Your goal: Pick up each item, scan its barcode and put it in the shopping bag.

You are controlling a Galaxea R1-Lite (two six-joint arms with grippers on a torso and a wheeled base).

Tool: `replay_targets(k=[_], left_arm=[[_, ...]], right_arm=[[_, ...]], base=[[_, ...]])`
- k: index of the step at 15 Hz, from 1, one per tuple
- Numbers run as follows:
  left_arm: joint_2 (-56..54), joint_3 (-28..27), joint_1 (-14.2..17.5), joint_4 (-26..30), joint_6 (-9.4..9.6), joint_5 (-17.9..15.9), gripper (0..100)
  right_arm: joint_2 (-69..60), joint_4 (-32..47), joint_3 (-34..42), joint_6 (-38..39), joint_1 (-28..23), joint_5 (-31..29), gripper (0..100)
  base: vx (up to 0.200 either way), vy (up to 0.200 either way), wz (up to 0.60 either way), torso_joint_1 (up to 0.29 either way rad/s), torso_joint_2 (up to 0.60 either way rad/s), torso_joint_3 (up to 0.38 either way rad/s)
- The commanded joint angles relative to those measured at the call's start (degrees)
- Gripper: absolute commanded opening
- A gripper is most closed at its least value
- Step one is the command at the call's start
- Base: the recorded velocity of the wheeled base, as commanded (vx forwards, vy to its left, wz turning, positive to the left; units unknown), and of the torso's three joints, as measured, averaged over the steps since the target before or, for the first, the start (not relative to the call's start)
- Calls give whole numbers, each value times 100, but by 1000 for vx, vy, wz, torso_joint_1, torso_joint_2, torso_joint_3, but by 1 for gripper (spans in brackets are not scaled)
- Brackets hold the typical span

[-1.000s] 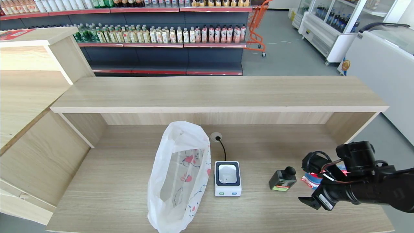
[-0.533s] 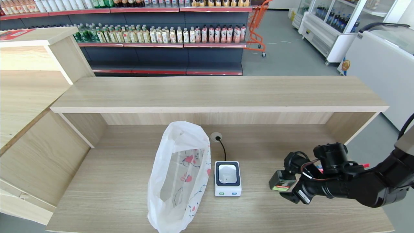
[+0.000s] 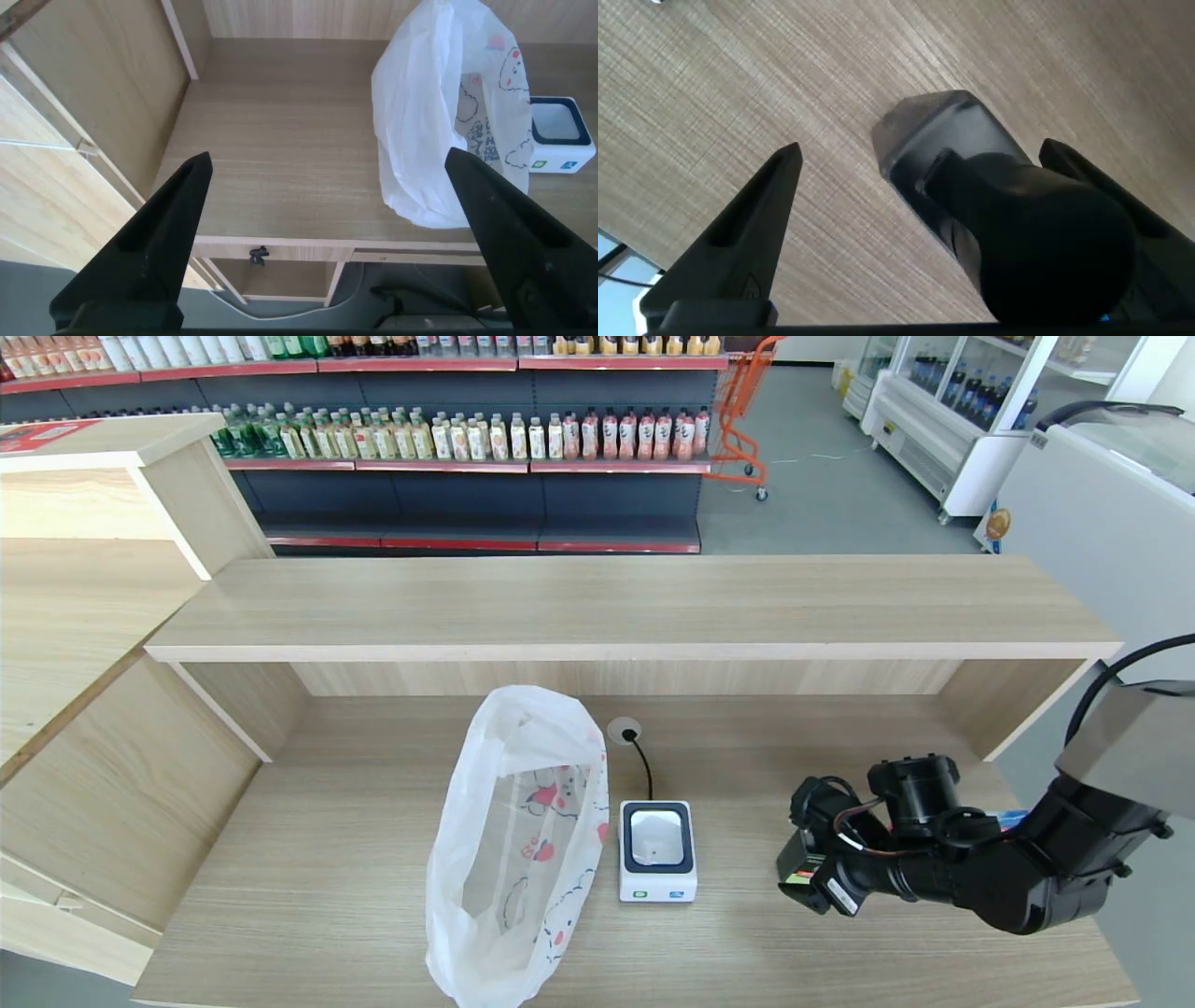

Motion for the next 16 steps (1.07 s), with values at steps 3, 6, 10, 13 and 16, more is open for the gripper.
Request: replay_targets(k=[3,6,10,13,16], left_arm=[[-2,0,0,0,-3,4,100],[-2,0,0,0,-3,4,100],[-2,0,0,0,6,4,100],[-2,0,0,0,-3,4,100],[-2,0,0,0,6,4,100]], right_arm=[[343,-57,-433,-1,153,3,100],[387,-66,-547,78,267,3,0],[335,-277,-574,614,452,12,0],[-122,-356,-363,878,425,12,0],[-1186,-804,595,1502,118,-5,0]], base=[[0,0,0,0,0,0],[0,0,0,0,0,0],[0,0,0,0,0,0],[0,0,0,0,0,0],[0,0,0,0,0,0]])
